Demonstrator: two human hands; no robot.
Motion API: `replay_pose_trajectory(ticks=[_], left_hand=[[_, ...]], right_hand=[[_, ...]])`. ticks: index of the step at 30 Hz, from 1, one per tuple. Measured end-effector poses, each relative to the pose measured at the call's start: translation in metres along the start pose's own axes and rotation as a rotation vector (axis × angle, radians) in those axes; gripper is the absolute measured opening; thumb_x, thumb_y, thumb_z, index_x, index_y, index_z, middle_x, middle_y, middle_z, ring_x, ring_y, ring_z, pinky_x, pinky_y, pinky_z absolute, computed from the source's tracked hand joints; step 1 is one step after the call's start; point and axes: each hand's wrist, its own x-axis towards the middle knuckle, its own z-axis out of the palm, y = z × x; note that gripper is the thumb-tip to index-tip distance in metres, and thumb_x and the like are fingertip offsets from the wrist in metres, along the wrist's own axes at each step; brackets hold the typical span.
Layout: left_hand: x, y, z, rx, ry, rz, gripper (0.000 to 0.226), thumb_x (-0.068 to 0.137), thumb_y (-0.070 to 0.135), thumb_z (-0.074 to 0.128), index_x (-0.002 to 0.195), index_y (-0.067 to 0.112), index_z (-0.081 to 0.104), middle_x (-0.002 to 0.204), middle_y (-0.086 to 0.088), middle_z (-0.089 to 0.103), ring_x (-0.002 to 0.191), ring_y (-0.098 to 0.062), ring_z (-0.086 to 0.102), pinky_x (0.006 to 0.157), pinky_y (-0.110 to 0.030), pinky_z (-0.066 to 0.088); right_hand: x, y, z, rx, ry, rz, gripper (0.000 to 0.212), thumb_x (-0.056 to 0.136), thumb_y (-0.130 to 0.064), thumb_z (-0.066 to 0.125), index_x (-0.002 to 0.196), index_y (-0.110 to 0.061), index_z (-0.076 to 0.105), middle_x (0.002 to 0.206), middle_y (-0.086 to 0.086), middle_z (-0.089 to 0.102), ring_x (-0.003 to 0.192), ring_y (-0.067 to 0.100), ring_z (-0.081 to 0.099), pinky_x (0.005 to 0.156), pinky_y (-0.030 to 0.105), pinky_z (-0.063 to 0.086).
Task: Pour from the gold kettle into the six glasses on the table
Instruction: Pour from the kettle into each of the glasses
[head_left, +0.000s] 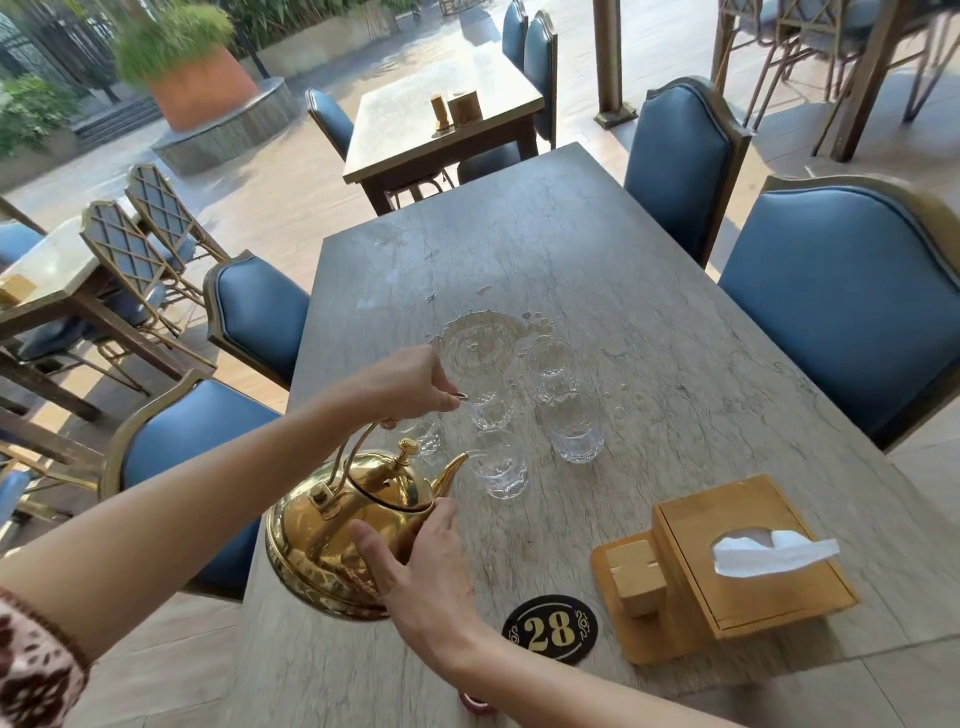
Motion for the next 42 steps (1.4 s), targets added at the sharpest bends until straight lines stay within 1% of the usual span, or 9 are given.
replay_pose_trajectory(ticks=[9,12,14,18,23,28,32,36,42], left_hand=[[-0.027,-0.018,-0.003,-0.141,0.157,0.073,0.034,0.09,0.025,0.062,0.119,0.01,0.067,0.09,-0.003,0.072,0.056,-0.012,0.051,0.045,-0.013,0.04],[-0.042,-0.008,-0.018,-0.164,0.23,0.116,0.034,0.091,0.021,0.06,0.123,0.009,0.065,0.065,0.003,0.062,0.037,-0.003,0.034,0.034,-0.008,0.028],[-0.05,0.0,-0.027,-0.167,0.268,0.159,0.036,0.091,0.02,0.059,0.125,0.009,0.064,0.091,0.005,0.055,0.033,-0.003,0.037,0.034,-0.009,0.027],[-0.048,0.016,-0.036,-0.179,0.269,0.207,0.036,0.09,0.02,0.061,0.124,0.008,0.064,0.094,0.006,0.048,0.029,-0.004,0.042,0.031,-0.007,0.028],[-0.027,0.037,-0.032,-0.134,0.225,0.216,0.036,0.09,0.023,0.062,0.123,0.01,0.065,0.108,-0.009,0.069,0.045,-0.003,0.039,0.035,-0.011,0.032],[0.003,0.054,-0.021,-0.089,0.113,0.206,0.033,0.088,0.023,0.063,0.116,0.005,0.069,0.076,-0.001,0.063,0.048,-0.009,0.047,0.03,-0.011,0.034],[0.023,0.065,-0.016,-0.01,0.058,0.21,0.031,0.087,0.023,0.065,0.111,0.004,0.071,0.074,-0.002,0.063,0.049,-0.009,0.043,0.028,-0.01,0.034],[0.033,0.077,-0.013,0.067,0.009,0.231,0.033,0.088,0.022,0.065,0.114,0.002,0.069,0.079,-0.01,0.063,0.041,-0.01,0.039,0.027,-0.013,0.033],[0.044,0.087,-0.015,0.131,-0.029,0.237,0.036,0.088,0.021,0.065,0.117,0.0,0.067,0.055,-0.001,0.045,0.039,-0.01,0.035,0.03,-0.016,0.033]], right_hand=[[-0.002,0.007,0.002,-0.139,0.023,-0.079,0.112,0.072,-0.084,0.054,0.151,-0.012,0.02,0.155,0.008,0.033,0.147,0.024,0.03,0.122,0.043,0.03],[-0.004,-0.004,-0.002,-0.181,0.086,-0.155,0.11,0.074,-0.082,0.053,0.153,-0.015,0.019,0.155,0.004,0.031,0.146,0.021,0.029,0.122,0.041,0.03],[-0.002,-0.01,-0.007,-0.219,0.14,-0.205,0.107,0.075,-0.081,0.053,0.153,-0.016,0.019,0.153,0.003,0.031,0.145,0.019,0.029,0.122,0.04,0.029],[0.002,-0.016,-0.017,-0.236,0.203,-0.238,0.105,0.076,-0.081,0.052,0.152,-0.018,0.019,0.151,0.002,0.032,0.143,0.018,0.03,0.122,0.04,0.029],[0.006,-0.015,-0.031,-0.169,0.266,-0.199,0.111,0.069,-0.089,0.047,0.149,-0.015,0.025,0.145,0.003,0.037,0.139,0.02,0.033,0.12,0.042,0.03],[0.009,-0.012,-0.04,-0.104,0.282,-0.124,0.109,0.069,-0.086,0.053,0.145,-0.011,0.03,0.14,0.006,0.041,0.135,0.024,0.037,0.117,0.046,0.034],[0.009,-0.017,-0.048,-0.065,0.308,-0.089,0.117,0.057,-0.096,0.042,0.137,-0.012,0.035,0.131,0.003,0.045,0.129,0.022,0.041,0.116,0.045,0.035],[0.011,-0.021,-0.052,-0.012,0.312,-0.048,0.089,0.071,-0.08,0.056,0.128,-0.014,0.039,0.123,0.002,0.046,0.121,0.021,0.044,0.111,0.041,0.04],[0.016,-0.027,-0.056,0.034,0.332,-0.014,0.085,0.077,-0.074,0.06,0.128,-0.009,0.041,0.124,0.008,0.049,0.12,0.026,0.047,0.107,0.041,0.042]])
